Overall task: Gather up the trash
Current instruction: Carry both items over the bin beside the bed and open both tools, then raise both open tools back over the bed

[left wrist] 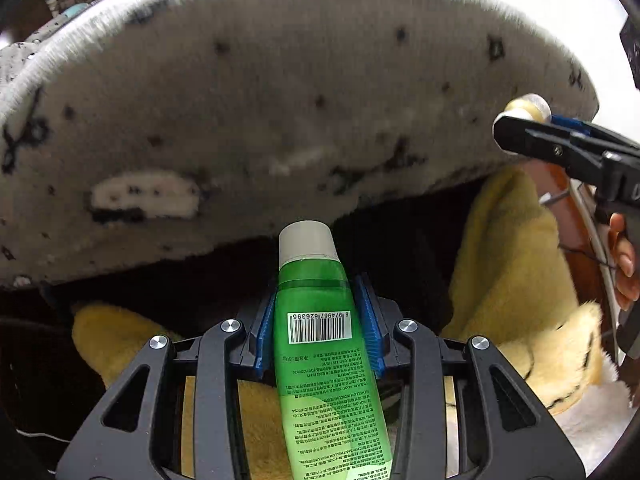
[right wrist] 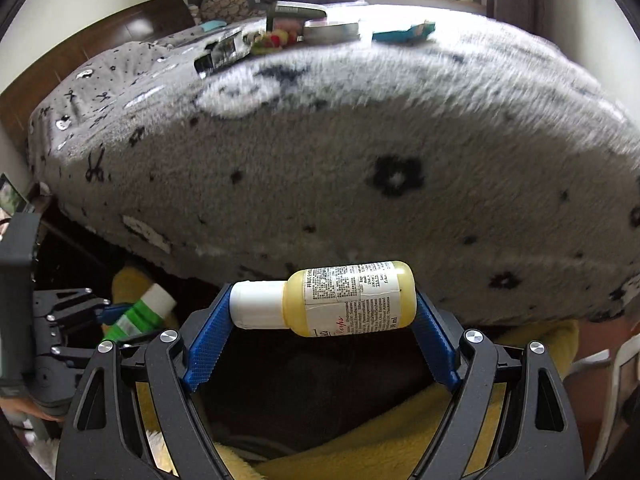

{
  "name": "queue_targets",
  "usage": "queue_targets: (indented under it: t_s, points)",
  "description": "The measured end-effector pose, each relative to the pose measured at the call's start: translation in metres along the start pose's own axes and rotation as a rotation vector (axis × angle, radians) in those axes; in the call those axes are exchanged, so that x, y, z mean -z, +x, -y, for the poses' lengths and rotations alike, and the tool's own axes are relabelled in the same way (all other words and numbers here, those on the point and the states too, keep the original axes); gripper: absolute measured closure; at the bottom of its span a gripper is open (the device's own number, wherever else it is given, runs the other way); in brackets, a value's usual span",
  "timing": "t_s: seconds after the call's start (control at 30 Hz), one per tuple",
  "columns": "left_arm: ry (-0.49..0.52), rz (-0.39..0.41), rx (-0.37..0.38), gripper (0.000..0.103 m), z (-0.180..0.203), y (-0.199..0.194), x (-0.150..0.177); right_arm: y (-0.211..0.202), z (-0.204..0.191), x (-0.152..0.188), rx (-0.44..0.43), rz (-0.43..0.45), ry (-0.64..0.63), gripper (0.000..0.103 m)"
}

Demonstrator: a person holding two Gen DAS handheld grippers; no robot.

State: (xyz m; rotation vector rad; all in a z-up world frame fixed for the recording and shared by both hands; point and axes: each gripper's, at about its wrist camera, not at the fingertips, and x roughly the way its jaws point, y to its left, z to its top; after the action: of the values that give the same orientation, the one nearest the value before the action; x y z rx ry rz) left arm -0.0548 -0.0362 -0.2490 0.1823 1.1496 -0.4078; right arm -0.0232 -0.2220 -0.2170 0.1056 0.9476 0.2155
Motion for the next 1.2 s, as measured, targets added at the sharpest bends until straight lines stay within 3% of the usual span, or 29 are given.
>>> queue_targets:
  t_s: [0.37, 0.67, 0.9, 1.03, 1.2]
  points:
    - [-0.044, -0.122, 0.088, 0.068, -0.008, 0.044, 0.006, 0.043, -0.002, 0.019, -0.027, -0.160, 0.048, 0.019]
    - [-0.060, -0.147, 0.099, 0.068, -0.016, 0.062, 0.005, 0.071, -0.006, 0.023, -0.051, -0.245, 0.064, 0.019]
    - [-0.052, -0.162, 0.094, 0.067, -0.018, 0.067, 0.002, 0.084, -0.020, 0.021, -0.084, -0.267, 0.038, 0.018]
    - [-0.043, -0.141, 0.089, 0.049, -0.023, 0.058, -0.007, 0.080, -0.020, 0.017, -0.083, -0.251, 0.049, 0.011]
    - [-0.036, -0.109, 0.072, 0.048, -0.025, 0.045, -0.012, 0.067, -0.014, 0.010, -0.065, -0.211, 0.063, 0.011]
